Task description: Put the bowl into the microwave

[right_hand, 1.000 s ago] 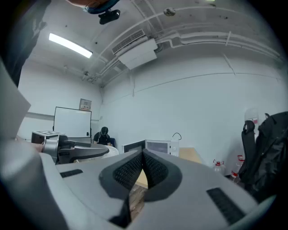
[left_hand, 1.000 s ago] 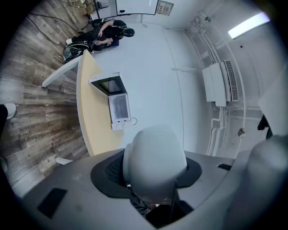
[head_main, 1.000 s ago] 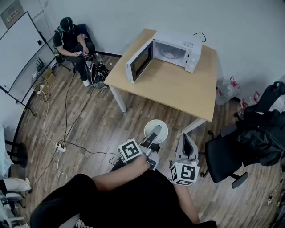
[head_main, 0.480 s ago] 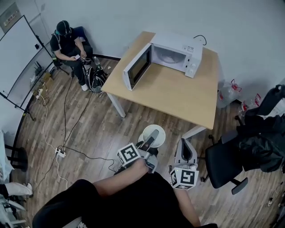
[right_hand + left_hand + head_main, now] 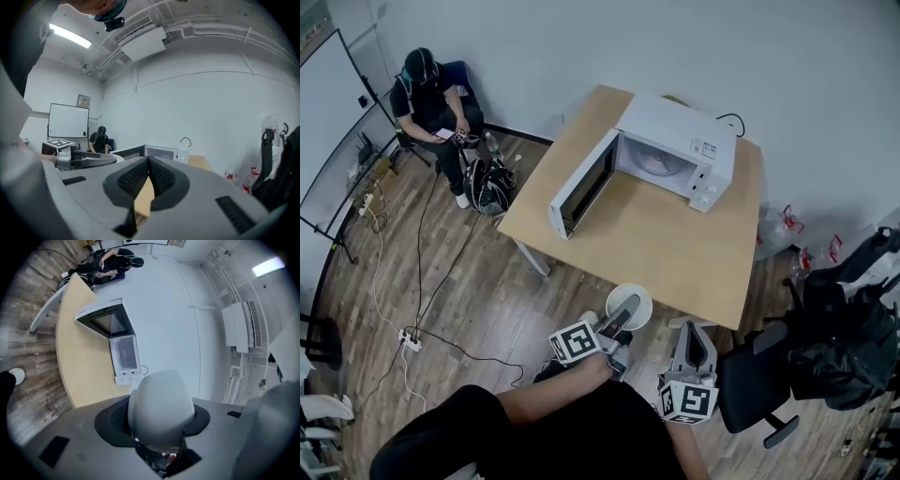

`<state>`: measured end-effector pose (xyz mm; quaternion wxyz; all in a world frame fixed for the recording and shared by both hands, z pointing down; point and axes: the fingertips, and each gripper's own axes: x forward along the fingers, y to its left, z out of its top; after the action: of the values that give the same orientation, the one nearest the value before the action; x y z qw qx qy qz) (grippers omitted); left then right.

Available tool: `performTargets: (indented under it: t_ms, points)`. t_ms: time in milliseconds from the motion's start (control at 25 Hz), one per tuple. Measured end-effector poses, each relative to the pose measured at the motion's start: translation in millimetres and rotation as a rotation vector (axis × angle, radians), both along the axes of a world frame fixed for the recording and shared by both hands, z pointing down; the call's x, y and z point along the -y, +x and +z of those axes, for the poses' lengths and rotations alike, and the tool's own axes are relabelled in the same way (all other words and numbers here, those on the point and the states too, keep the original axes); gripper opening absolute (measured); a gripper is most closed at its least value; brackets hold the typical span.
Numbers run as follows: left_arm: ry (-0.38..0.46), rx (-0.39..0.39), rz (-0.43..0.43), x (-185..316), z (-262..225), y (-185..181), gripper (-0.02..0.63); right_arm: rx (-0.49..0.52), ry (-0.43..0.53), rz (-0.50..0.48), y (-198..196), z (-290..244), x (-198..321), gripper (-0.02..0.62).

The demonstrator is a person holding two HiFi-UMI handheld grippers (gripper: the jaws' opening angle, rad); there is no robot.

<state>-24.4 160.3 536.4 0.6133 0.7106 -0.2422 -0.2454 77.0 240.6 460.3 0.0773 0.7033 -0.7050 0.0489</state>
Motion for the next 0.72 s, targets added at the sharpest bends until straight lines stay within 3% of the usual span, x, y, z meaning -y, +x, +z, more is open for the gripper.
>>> performTargets:
  t_ms: [280,440,720]
  points:
    - [-0.054,-0.004,0.0,92.8,2.9,-6.6,0.21,0.053,-0.01,-0.101,-24.3,-5.7,104.2,0.059]
    - [-0.113,0.004,-0.001,132.0,14.5,-9.2,0.21,0.04,-0.043,-0.097,-34.4,2.3,149.3,0.06]
    - [-0.127,0.016,0.06,195.3,28.6,-4.3,0.21,-0.005,-0.106,-0.032,-32.8,13.5,209.2,0.06]
